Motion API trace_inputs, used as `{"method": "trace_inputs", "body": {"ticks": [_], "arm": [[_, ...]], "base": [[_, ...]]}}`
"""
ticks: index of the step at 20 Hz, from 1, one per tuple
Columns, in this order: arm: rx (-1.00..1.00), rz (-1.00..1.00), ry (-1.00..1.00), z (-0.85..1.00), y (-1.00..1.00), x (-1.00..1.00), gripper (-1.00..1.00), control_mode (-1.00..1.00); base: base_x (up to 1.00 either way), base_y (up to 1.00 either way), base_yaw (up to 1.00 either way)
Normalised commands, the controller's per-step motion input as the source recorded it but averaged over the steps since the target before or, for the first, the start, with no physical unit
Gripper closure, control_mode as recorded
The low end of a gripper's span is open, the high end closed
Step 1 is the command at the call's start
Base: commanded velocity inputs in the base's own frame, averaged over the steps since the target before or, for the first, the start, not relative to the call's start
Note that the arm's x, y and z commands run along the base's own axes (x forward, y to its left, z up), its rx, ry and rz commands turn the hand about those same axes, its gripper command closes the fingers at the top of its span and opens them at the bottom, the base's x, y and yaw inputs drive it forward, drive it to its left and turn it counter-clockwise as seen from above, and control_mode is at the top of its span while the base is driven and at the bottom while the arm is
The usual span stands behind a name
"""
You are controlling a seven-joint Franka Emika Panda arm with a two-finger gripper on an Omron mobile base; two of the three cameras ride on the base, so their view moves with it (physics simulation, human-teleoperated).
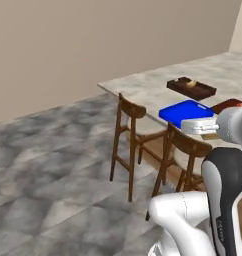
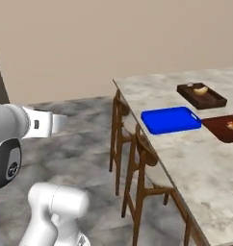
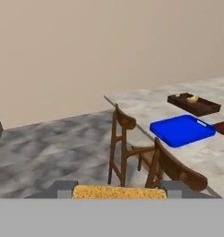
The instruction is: Take the cakes from the fridge and place them on the empty tray on the dining counter.
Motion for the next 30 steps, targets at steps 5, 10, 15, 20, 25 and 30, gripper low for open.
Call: {"method": "trace_inputs", "body": {"ticks": [5,10,15,20,25,30], "arm": [[0.0,0.0,0.0,0.0,0.0,0.0,1.0,1.0],[0.0,0.0,0.0,0.0,0.0,0.0,1.0,1.0],[0.0,0.0,0.0,0.0,0.0,0.0,1.0,1.0],[0.0,0.0,0.0,0.0,0.0,0.0,1.0,1.0],[0.0,0.0,0.0,0.0,0.0,0.0,1.0,1.0],[0.0,0.0,0.0,0.0,0.0,0.0,1.0,1.0]], "base": [[0.76,0.4,-0.57],[0.73,0.45,-0.57],[0.7,0.47,-0.57],[0.68,0.56,-0.56],[0.62,0.48,-0.55],[0.52,0.08,-0.47]]}}
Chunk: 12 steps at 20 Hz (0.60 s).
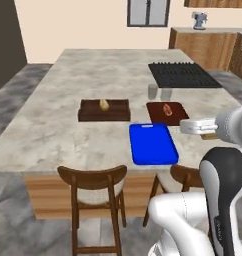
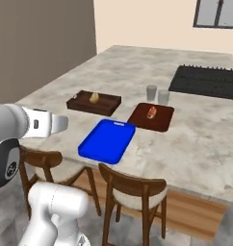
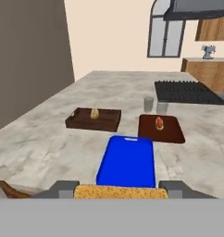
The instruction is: Take the cakes from the fridge and place them on the empty tray on the dining counter.
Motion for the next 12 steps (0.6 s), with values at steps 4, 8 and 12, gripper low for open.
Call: {"method": "trace_inputs", "body": {"ticks": [4,8,12], "arm": [[0.0,0.0,0.0,0.0,0.0,0.0,1.0,1.0],[0.0,0.0,0.0,0.0,0.0,0.0,1.0,1.0],[0.0,0.0,0.0,0.0,0.0,0.0,1.0,1.0]], "base": [[0.5,-0.01,-0.37],[0.67,0.08,-0.25],[0.92,0.09,-0.2]]}}
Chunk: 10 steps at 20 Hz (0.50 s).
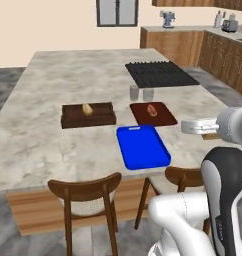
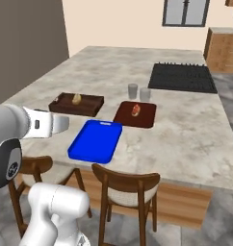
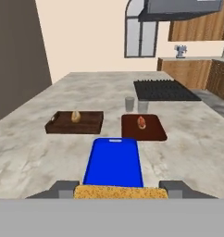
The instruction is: Take the cakes from the fridge and place them on the empty tray on the dining counter.
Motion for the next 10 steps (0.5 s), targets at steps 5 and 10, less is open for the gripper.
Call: {"method": "trace_inputs", "body": {"ticks": [5,10], "arm": [[0.0,0.0,0.0,0.0,0.0,0.0,1.0,1.0],[0.0,0.0,0.0,0.0,0.0,0.0,1.0,1.0]], "base": [[1.0,0.01,-0.17],[0.95,0.0,-0.03]]}}
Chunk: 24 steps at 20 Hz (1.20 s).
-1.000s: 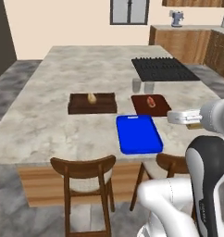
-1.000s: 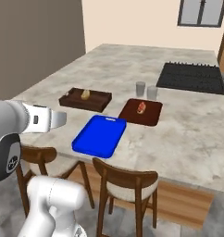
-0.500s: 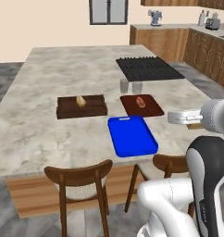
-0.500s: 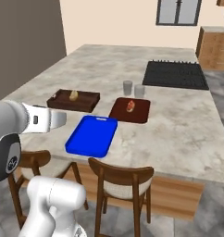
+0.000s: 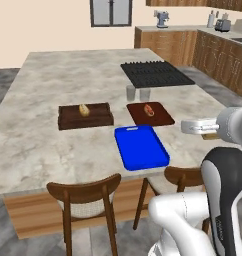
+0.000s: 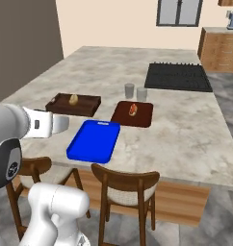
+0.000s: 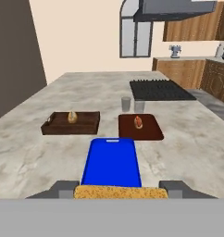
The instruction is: Take the cakes from the fridge and place them on the empty tray on the dining counter.
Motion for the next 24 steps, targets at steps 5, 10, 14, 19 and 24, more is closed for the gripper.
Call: {"method": "trace_inputs", "body": {"ticks": [5,10,14,19,24], "arm": [[0.0,0.0,0.03,0.0,0.0,0.15,1.0,-1.0],[0.0,0.0,0.22,-0.2,0.0,0.97,1.0,-1.0],[0.0,0.01,0.15,-0.34,0.01,0.88,1.0,-1.0],[0.0,0.01,0.04,-0.55,0.09,0.39,1.0,-1.0],[0.0,0.0,-0.04,-0.57,0.16,0.28,1.0,-1.0]], "base": [[0.55,0.0,0.0],[0.0,0.0,0.0],[0.0,0.0,0.0],[0.0,0.0,0.0],[0.0,0.0,0.0]]}}
